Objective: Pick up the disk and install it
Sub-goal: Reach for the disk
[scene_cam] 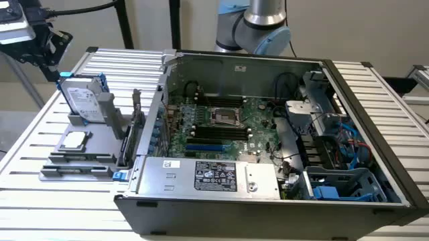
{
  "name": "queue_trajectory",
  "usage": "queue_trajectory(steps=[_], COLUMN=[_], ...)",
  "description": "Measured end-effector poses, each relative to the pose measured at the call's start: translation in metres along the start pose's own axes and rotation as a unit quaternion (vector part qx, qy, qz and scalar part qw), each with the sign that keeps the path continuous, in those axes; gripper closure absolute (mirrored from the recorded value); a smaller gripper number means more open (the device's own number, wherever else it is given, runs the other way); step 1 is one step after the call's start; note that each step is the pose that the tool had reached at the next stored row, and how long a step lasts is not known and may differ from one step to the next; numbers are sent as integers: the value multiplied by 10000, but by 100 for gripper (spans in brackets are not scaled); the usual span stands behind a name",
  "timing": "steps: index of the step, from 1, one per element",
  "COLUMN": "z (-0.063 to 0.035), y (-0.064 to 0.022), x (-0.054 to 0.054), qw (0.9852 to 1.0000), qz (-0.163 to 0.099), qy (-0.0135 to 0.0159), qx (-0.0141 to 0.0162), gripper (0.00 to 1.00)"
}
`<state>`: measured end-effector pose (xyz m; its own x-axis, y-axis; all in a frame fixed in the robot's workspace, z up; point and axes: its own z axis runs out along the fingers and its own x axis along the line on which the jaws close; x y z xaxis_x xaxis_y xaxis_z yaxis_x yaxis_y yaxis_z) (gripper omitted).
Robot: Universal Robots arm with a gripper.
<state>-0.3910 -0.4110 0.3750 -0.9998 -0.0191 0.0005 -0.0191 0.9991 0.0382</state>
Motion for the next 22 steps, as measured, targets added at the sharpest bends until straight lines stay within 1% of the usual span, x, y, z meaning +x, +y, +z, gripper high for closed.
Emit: queue_trajectory(steps=[14, 17, 22], z=[0, 3, 9], y=[7, 68, 237], x=[0, 6, 6], qw=[10000, 10000, 10000], qz=[0, 2, 3], qy=[0, 0, 0], qx=[0, 0, 0], gripper=[89, 89, 89])
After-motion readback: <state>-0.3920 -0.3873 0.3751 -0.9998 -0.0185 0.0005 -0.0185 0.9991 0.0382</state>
